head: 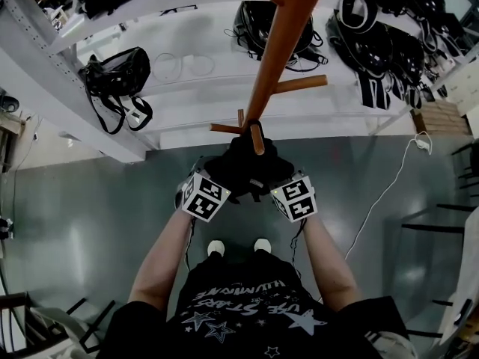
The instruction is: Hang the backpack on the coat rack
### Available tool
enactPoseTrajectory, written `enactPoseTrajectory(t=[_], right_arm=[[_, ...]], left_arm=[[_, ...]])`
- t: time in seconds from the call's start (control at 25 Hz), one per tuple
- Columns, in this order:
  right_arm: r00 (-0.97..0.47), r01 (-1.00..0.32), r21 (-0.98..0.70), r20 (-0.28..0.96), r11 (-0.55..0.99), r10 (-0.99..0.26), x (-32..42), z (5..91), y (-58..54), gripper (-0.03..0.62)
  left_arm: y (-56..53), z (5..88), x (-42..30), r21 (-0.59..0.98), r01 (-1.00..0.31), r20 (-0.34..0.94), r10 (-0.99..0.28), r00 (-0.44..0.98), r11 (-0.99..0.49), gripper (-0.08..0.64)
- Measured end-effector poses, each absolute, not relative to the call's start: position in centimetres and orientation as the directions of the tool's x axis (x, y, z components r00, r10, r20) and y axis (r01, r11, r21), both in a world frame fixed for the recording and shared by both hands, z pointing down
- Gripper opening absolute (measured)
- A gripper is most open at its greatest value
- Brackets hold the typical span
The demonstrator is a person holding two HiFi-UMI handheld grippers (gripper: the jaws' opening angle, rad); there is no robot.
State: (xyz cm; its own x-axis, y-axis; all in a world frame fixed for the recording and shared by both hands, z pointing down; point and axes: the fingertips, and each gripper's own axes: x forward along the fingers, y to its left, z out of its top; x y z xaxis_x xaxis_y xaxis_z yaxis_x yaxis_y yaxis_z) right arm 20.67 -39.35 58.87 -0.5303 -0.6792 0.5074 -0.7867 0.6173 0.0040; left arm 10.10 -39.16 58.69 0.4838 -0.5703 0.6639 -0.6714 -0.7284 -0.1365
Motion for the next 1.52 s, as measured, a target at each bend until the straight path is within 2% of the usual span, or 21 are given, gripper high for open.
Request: enactPoseTrajectory(t=[0.08, 0.16, 0.32, 0.6, 0.84, 1.0, 1.04, 1.16, 1.52], right_arm=[[-0.53, -0.8, -0.032, 0.508, 0.6, -0.679, 20.6, 59.0, -39.4, 0.246], [-0.515, -0.816, -0.044, 0.507, 0.576, -0.691, 20.5, 58.9, -39.6, 0.288], [-0.447, -0.85, 0.006, 0.519, 0.526, -0.729, 20.6, 58.8, -39.8, 0.33], [-0.289, -0.934, 0.041, 0.5, 0.356, -0.816, 22.6, 57.6, -38.0, 0.336], [-0.157, -0.979, 0.051, 0.44, 0.199, -0.884, 23.6, 55.3, -33.8, 0.334], [-0.066, -0.998, -0.005, 0.384, 0.07, -0.921, 24.5, 53.6, -29.4, 0.333], [-0.042, -0.999, -0.026, 0.377, 0.035, -0.925, 24.8, 53.3, -28.2, 0.324], [0.019, -0.998, -0.055, 0.371, -0.042, -0.928, 25.2, 52.8, -24.6, 0.205], [0.05, -0.991, -0.101, 0.34, -0.089, -0.939, 24.4, 52.5, -18.4, 0.065]], left_arm=[[-39.2, 59.2, 9.9, -0.12, -0.682, 0.675, -0.563, 0.477, -0.721, 0.205], [-39.2, 59.6, 9.9, -0.087, -0.699, 0.683, -0.554, 0.477, -0.71, 0.242], [-39.0, 59.6, 9.9, -0.068, -0.693, 0.67, -0.548, 0.501, -0.717, 0.314], [-38.3, 58.2, 8.1, -0.031, -0.678, 0.617, -0.548, 0.565, -0.734, 0.359], [-36.6, 56.2, 6.5, 0.0, -0.648, 0.548, -0.542, 0.637, -0.762, 0.36], [-35.2, 54.7, 5.9, 0.037, -0.632, 0.487, -0.538, 0.688, -0.774, 0.359], [-34.9, 54.4, 5.8, 0.036, -0.628, 0.471, -0.541, 0.697, -0.778, 0.359], [-33.8, 53.4, 5.5, 0.031, -0.618, 0.442, -0.544, 0.713, -0.785, 0.359], [-28.4, 53.1, 5.3, 0.042, -0.615, 0.433, -0.541, 0.722, -0.788, 0.359]])
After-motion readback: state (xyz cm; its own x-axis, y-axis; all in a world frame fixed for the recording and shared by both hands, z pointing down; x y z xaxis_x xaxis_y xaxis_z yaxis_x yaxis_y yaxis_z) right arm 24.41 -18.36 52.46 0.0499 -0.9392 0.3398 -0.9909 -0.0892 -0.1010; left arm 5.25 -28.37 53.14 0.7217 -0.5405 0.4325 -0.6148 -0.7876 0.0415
